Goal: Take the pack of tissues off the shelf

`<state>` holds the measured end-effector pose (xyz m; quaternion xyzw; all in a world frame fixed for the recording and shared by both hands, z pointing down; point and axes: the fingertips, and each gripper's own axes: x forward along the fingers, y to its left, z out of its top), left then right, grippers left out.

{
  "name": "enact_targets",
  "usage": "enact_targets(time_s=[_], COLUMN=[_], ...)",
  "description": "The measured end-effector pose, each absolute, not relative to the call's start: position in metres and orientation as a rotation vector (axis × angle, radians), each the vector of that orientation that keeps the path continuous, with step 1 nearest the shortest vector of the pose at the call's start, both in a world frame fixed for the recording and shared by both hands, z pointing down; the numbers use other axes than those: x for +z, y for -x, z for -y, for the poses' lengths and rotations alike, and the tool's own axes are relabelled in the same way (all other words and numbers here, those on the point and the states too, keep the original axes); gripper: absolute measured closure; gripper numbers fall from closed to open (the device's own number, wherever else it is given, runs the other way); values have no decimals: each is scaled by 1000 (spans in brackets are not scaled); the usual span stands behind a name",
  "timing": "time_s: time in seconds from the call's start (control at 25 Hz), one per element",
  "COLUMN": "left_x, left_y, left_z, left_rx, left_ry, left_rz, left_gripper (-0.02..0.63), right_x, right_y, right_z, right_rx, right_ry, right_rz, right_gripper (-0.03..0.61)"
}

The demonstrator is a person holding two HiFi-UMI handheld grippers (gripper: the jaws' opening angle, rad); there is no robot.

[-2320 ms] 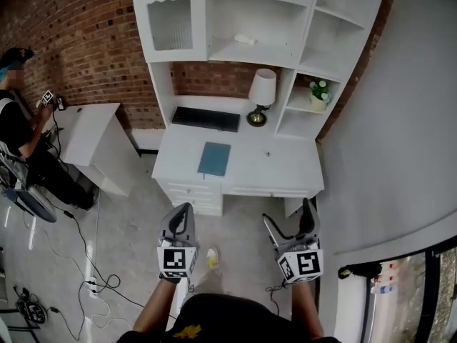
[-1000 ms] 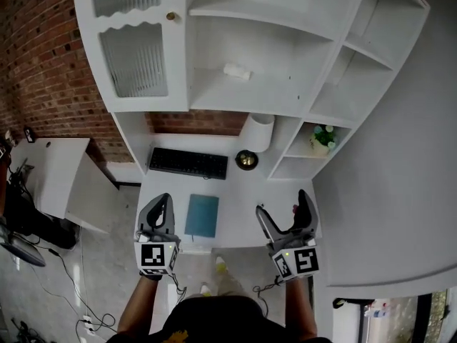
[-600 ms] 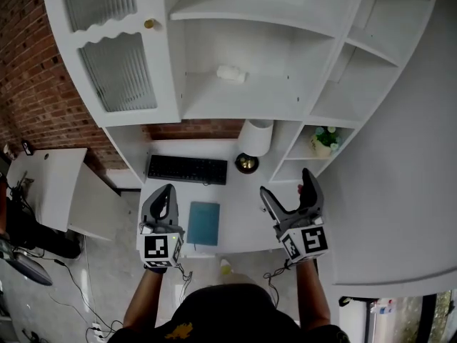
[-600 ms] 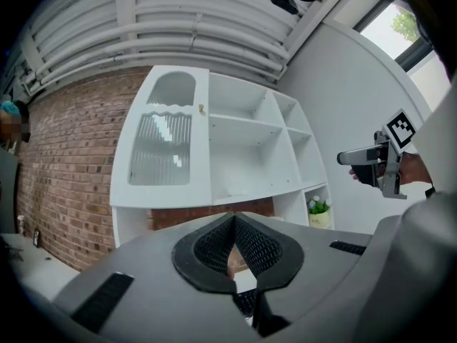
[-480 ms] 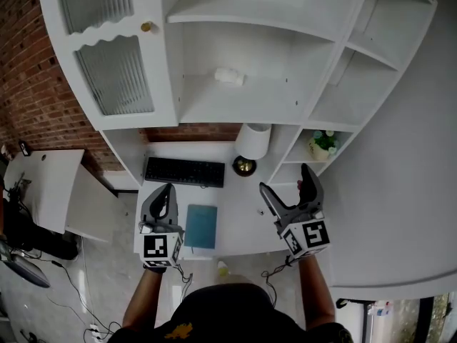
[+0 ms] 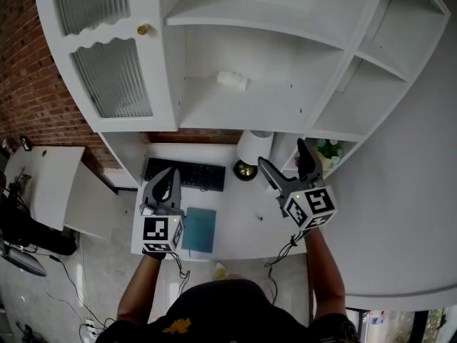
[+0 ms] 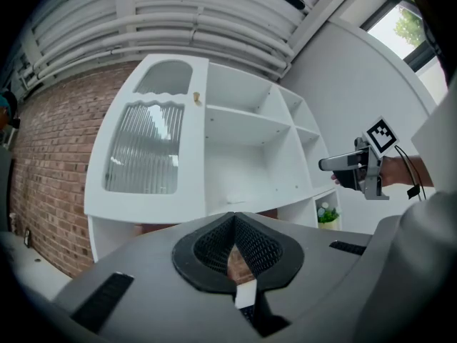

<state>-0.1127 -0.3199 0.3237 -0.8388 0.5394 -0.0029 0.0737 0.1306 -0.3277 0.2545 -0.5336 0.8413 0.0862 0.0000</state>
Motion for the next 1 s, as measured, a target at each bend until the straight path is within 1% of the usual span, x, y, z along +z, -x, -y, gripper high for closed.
enact_targets(time_s=[0.48,1.0], left_x=[282,265], left_y=[67,49], left_z=[385,432], left_rx=[-43,-84], left_ry=[2587,2630], left_rz=[-1509,-1519], left_gripper=[597,597], right_x=[235,218], right_y=[-125,-123], right_z=[397,457], right_rx=[305,227], right_ry=[1623,1577], right_rz=[-2766,-2842], right_gripper=[107,107])
